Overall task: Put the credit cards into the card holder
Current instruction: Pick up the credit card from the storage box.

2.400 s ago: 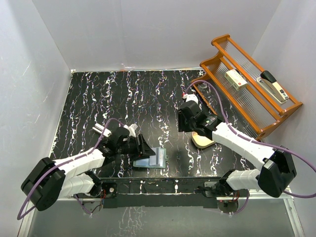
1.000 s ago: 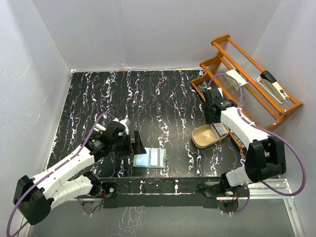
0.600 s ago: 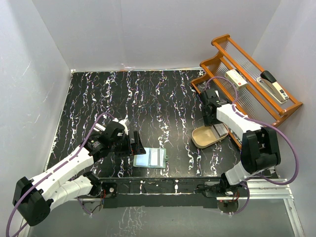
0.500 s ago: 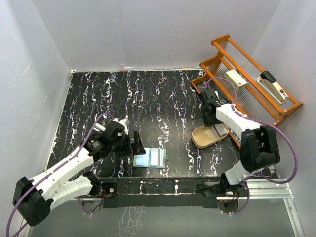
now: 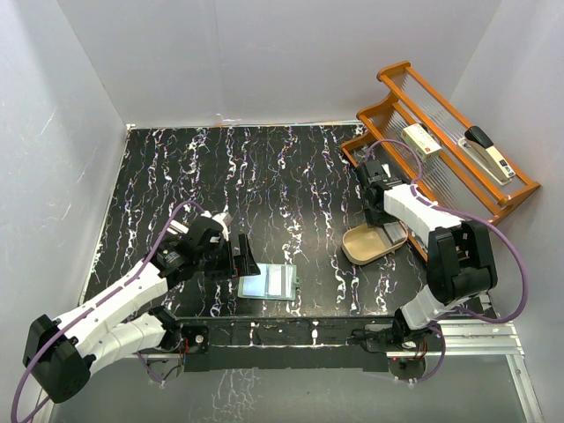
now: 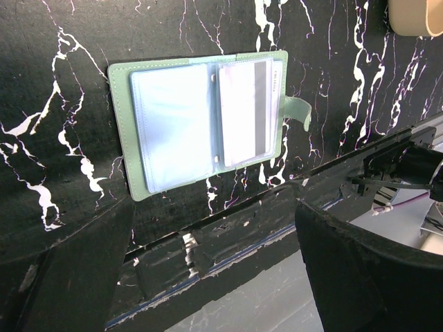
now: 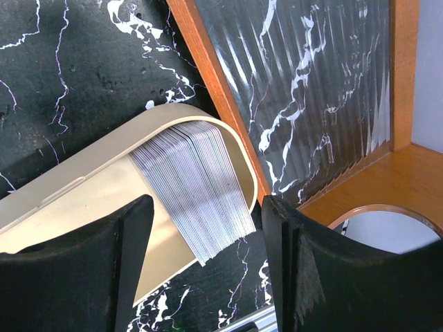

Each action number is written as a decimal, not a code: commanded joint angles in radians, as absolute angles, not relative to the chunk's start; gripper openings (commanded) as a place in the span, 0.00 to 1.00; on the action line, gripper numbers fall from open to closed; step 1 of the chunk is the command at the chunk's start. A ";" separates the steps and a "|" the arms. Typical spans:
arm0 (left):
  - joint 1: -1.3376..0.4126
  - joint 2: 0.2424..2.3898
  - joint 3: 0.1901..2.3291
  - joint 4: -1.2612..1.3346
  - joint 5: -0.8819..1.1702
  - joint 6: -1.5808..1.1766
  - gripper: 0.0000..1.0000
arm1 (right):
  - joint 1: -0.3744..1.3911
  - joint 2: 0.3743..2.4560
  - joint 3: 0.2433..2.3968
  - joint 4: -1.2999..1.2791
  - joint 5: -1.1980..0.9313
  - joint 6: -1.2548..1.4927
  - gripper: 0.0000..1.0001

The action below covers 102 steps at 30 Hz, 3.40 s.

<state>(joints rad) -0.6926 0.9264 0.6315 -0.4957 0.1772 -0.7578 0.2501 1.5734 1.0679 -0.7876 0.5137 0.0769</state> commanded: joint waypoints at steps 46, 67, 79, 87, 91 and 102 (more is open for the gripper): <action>-0.684 0.919 0.625 -0.500 0.184 -0.766 0.98 | 0.247 1.574 1.177 -0.824 0.571 0.073 0.13; -0.683 1.108 0.566 -0.404 0.119 -0.819 0.88 | 0.249 1.504 1.264 -0.968 0.366 0.099 0.00; -0.683 1.160 0.451 -0.147 0.344 -0.845 0.74 | 0.265 1.340 1.247 -0.936 0.045 0.221 0.00; -0.686 1.146 0.421 -0.074 0.405 -0.936 0.67 | 0.269 1.193 1.139 -0.764 -0.286 0.352 0.00; -0.686 1.086 0.480 -0.159 0.365 -0.968 0.78 | 0.286 1.130 1.058 -0.633 -0.439 0.471 0.00; -0.686 0.992 0.685 -0.034 0.495 -1.097 0.77 | 0.323 0.966 0.902 -0.248 -0.773 0.742 0.00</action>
